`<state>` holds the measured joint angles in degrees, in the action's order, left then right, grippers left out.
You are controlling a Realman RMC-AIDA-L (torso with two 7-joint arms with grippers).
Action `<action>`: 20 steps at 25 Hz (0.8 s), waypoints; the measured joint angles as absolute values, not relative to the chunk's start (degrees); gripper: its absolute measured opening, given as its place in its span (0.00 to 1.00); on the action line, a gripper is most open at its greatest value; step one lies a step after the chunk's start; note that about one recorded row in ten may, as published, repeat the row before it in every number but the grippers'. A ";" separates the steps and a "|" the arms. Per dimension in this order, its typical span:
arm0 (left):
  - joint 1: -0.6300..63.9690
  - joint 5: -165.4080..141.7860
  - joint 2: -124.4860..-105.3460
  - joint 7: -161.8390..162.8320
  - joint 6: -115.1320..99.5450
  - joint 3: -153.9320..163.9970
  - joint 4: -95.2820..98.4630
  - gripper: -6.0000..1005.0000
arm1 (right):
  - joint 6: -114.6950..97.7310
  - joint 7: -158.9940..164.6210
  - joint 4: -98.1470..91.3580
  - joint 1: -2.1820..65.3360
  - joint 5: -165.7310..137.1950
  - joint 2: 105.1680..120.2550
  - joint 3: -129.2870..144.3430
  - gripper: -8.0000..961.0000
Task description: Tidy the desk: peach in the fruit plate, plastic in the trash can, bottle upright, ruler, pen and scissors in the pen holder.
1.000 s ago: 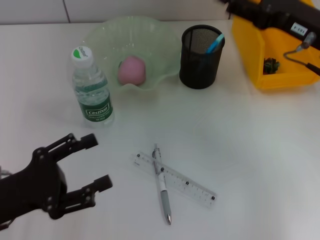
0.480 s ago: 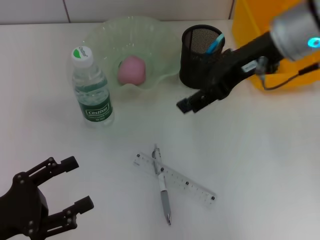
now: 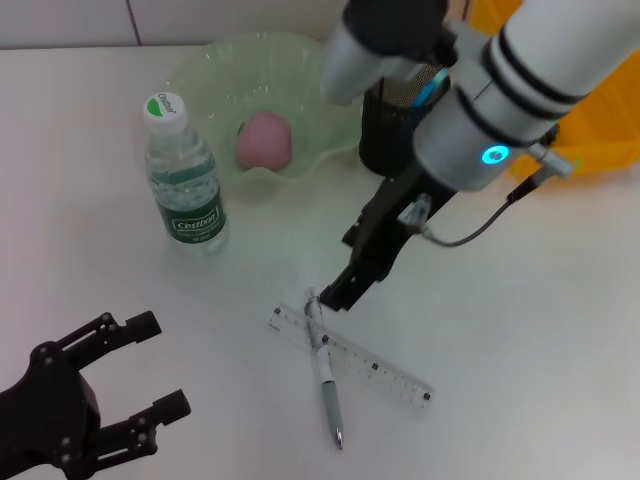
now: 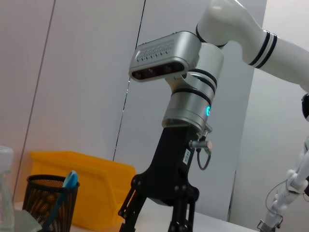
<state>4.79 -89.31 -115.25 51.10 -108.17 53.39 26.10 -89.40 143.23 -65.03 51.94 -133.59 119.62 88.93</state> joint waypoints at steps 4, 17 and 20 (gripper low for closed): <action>4.51 -90.70 -114.70 51.84 -107.95 52.89 26.10 0.83 | -85.80 142.81 -62.03 52.44 -129.10 119.64 93.71 0.84; 4.63 -91.37 -114.56 52.82 -107.83 53.30 26.10 0.83 | -75.94 140.75 -57.97 51.70 -124.13 119.89 100.70 0.81; 5.07 -92.73 -114.85 52.83 -107.65 52.99 26.19 0.83 | -73.85 141.55 -56.25 51.86 -122.67 119.89 102.47 0.80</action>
